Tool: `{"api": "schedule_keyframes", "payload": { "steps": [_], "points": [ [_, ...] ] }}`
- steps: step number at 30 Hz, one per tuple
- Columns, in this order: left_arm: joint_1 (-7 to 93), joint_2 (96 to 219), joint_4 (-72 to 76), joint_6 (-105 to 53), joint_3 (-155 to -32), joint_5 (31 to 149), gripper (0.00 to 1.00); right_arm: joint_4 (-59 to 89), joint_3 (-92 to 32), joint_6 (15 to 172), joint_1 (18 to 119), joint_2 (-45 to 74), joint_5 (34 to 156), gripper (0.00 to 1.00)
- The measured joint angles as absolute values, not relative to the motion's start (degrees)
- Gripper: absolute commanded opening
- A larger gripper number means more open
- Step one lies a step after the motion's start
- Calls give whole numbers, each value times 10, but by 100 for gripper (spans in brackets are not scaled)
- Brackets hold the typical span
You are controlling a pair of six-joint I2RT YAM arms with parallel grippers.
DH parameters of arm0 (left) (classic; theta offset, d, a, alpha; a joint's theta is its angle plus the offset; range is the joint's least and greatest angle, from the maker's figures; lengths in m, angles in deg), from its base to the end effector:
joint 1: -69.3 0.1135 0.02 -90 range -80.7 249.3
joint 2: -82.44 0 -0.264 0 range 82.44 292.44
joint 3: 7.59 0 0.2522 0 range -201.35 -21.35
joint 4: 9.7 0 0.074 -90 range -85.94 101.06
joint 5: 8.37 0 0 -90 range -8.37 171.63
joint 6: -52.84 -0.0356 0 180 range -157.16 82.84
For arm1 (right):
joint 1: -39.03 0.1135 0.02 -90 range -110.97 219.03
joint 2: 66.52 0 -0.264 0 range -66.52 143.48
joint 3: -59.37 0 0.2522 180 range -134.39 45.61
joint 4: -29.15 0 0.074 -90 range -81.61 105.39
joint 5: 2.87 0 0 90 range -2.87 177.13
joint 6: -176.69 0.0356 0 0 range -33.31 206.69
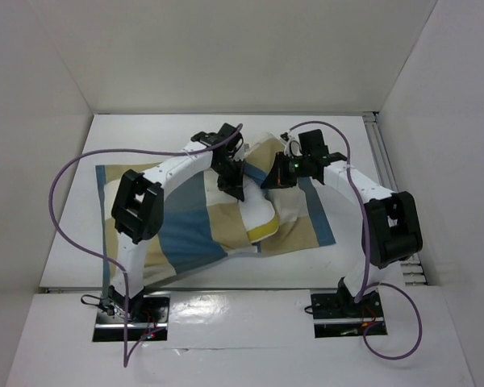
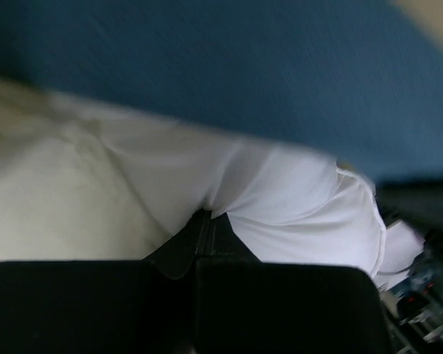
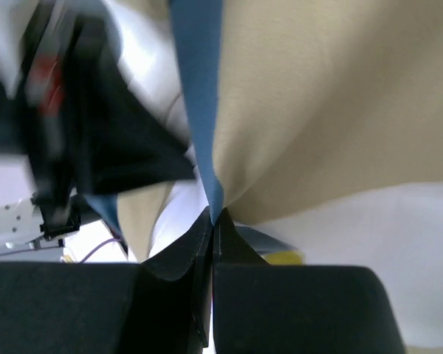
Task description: Put the pillow into the pillowcase
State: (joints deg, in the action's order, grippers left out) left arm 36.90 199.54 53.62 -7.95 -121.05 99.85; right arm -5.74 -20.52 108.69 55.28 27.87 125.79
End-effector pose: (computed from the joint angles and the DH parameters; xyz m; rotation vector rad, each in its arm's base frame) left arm 0.3606 -0.2420 0.2333 0.1741 2.8732 -0.6965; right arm 0.3304 0.1195 0.2363 -0.1958 2.4767 1.1152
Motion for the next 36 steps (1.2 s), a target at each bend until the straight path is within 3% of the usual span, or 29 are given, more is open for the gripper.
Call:
{"api": "schedule_keyframes", "payload": {
  "steps": [9, 12, 13, 18, 20, 21, 22, 23, 27, 31, 36],
  "points": [
    [406, 2094, 552, -37, -1340, 995, 0, -72, -242, 1026, 553, 268, 1281, 1],
    [407, 2102, 550, -37, -1367, 978, 0, -93, -256, 1026, 553, 271, 1259, 49],
    [408, 2103, 545, -37, -1371, 972, 0, -107, -264, 1027, 553, 271, 1250, 49],
    [425, 2105, 517, -41, -1380, 952, 0, -139, -278, 1061, 553, 265, 1146, 72],
    [430, 2104, 515, -44, -1380, 954, 14, -144, -260, 1083, 553, 247, 1089, 74],
    [430, 2103, 516, -48, -1380, 955, 26, -145, -248, 1093, 552, 234, 1067, 74],
    [430, 2099, 517, -56, -1380, 956, 52, -147, -233, 1106, 551, 215, 1043, 74],
    [430, 2094, 519, -64, -1379, 956, 63, -150, -220, 1118, 549, 196, 1026, 74],
    [417, 2045, 531, -87, -1369, 952, 88, -147, -168, 1164, 544, 135, 980, 74],
    [375, 1980, 542, -109, -1364, 941, 97, -148, -137, 1199, 537, 125, 956, 79],
    [272, 1961, 550, -132, -1365, 893, 100, -149, -126, 1216, 516, 126, 949, 84]
  ]
}}
